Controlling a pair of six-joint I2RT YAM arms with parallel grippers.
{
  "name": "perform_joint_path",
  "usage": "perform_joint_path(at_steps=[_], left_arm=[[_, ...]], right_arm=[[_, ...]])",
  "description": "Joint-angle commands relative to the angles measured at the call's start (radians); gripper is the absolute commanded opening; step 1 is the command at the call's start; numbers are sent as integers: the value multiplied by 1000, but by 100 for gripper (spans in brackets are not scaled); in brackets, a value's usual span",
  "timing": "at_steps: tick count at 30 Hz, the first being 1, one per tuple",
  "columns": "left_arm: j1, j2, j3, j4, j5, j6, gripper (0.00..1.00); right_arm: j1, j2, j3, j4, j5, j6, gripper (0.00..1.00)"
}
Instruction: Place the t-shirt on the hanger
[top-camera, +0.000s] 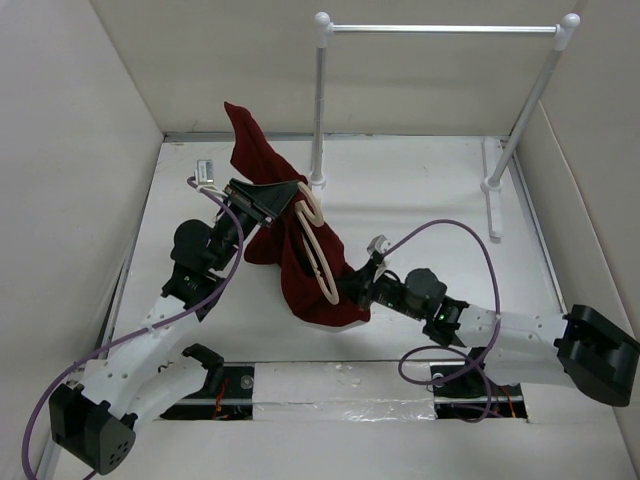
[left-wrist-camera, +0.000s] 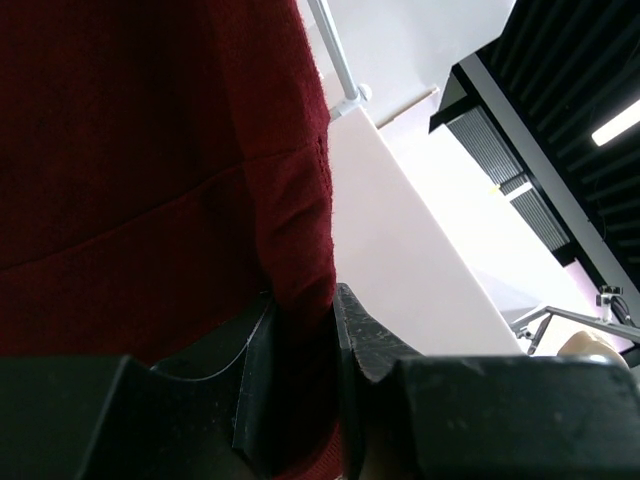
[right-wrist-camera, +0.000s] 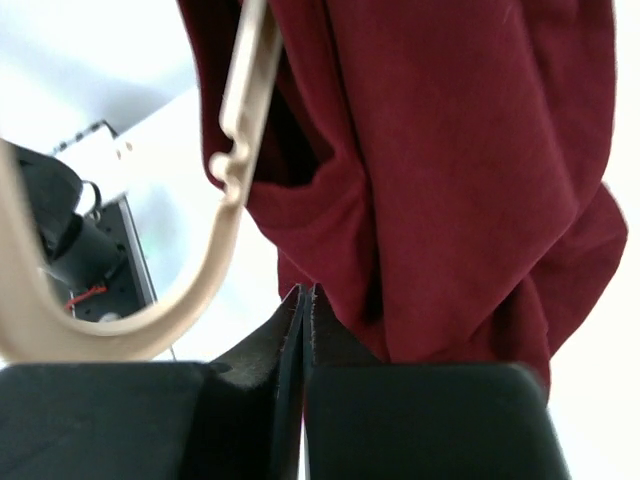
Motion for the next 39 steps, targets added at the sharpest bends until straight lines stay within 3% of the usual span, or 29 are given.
perform_joint_path(at_steps=[1, 4, 7, 13, 15, 18, 22, 27, 30, 33, 39], left_arm=[[8, -26, 67, 107, 22, -14, 0], [8, -27, 87, 84, 25, -7, 0], [8, -35, 86, 82, 29, -11, 0], [8, -38, 75, 82, 32, -14, 0], [8, -36, 67, 101, 32, -24, 0], [8, -32, 75, 87, 38, -16, 0], [8, -33, 67, 101, 28, -16, 0], [8, -30, 93, 104, -35, 28, 0], [8, 5, 188, 49, -103, 128, 0], [8, 39, 227, 78, -153, 183, 0], [8, 89, 283, 76, -227, 272, 0]], right_arm=[[17, 37, 51, 35, -39, -20, 11], [17, 60, 58, 50, -29, -21, 34], [17, 77, 78, 61, -13, -29, 45], [17, 144, 135, 72, 12, -38, 49], [17, 175, 154, 84, 20, -37, 47], [17, 219, 175, 107, 11, -37, 35], [17, 233, 154, 174, 14, -20, 0], [17, 173, 59, 212, 1, 41, 0], [27, 135, -13, 190, -25, 84, 0], [71, 100, -50, 134, -25, 103, 0], [218, -15, -55, -78, 125, 130, 0]])
